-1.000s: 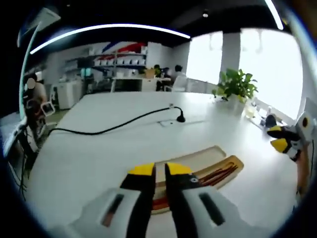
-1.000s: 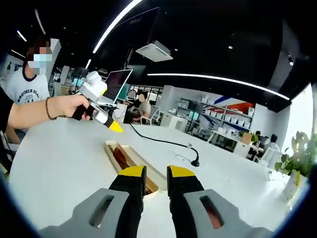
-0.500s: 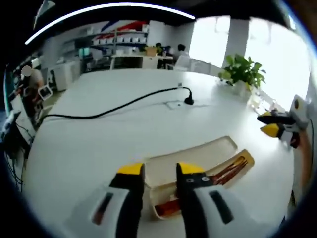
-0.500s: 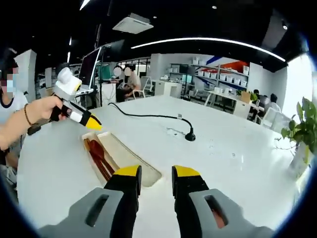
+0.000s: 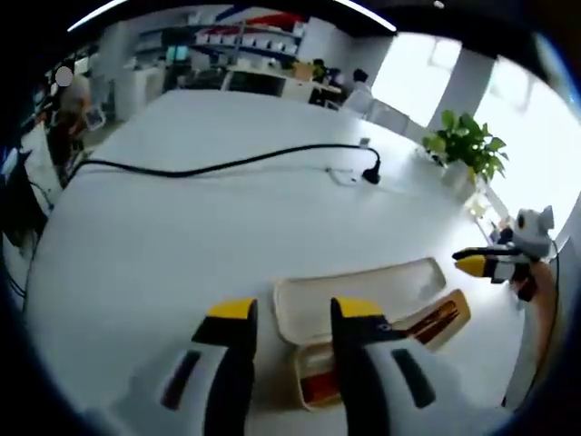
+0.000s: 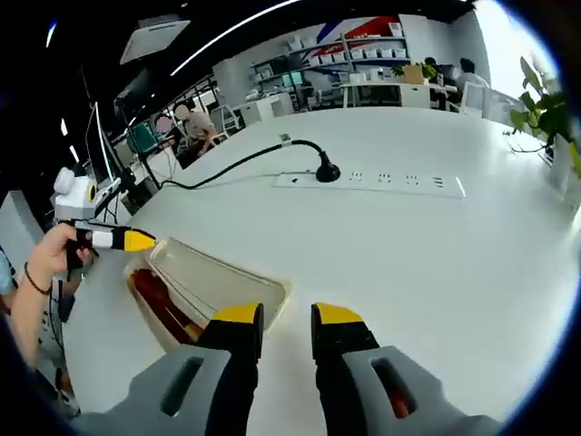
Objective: Arrange the utensils inside the cutlery case until each visible utensil rests in its matching compartment.
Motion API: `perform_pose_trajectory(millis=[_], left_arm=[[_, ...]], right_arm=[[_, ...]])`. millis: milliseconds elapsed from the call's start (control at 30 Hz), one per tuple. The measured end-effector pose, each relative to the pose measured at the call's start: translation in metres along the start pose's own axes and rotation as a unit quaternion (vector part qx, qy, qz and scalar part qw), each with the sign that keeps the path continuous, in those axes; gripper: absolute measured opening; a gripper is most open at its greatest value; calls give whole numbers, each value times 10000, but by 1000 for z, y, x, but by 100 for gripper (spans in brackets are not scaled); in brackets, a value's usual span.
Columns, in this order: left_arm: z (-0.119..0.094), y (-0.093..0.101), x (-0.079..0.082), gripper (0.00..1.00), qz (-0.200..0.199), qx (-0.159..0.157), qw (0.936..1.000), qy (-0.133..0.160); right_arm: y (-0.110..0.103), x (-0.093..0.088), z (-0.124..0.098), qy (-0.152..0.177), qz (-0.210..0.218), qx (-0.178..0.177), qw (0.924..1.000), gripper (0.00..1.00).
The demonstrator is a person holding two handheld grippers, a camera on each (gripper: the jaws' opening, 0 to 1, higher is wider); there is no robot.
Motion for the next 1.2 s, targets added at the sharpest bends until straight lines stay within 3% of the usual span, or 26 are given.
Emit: perform_pose_trajectory(millis=[233, 267, 400, 533, 700, 767, 867, 1033, 1133, 1200], left_arm=[[5, 15, -5, 36, -235, -292, 9991, -218], [5, 17, -4, 35, -243, -299, 9990, -229], [12, 16, -1, 34, -109, -94, 9993, -339], [12, 24, -10, 31, -20, 9, 9993, -381], [15, 16, -11, 25, 151, 84, 9991, -375], [16, 11, -10, 24, -30, 48, 9996, -267], [17, -1, -12, 20, -739, -44, 9973, 41], [15, -8, -21, 12, -997, -270, 9942, 281], [16, -9, -24, 11, -1377, -432, 9882, 514], [17, -15, -24, 10, -1600, -580, 9836, 597]], right_arm=[[-4, 0, 6, -225, -116, -111, 9996, 21], [-9, -12, 5, -231, -228, -67, 9995, 22], [-10, -10, 9, -259, -109, 20, 9996, 22], [-6, -15, 16, -499, 8, -99, 9987, 19], [-3, -19, 19, -381, 82, -138, 9991, 6], [-2, -18, 22, -277, 283, -132, 9991, 4], [1, -18, 25, -155, 368, -18, 9992, 4], [2, -22, 24, -51, 587, 168, 9981, 4], [2, -27, 23, 60, 685, 245, 9973, 4], [3, -25, 24, 269, 968, 373, 9942, 3]])
Point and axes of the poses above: the point that each gripper's makers call its tool centre point, and the gripper's own axes: z roughly forward along the fingers, y roughly to its right, x roughly out of its top, the point moved 8 cm from there along -z, roughly backward along the fingers, and after that the axes turned 15 degrees about z, right-handed, at the moved point
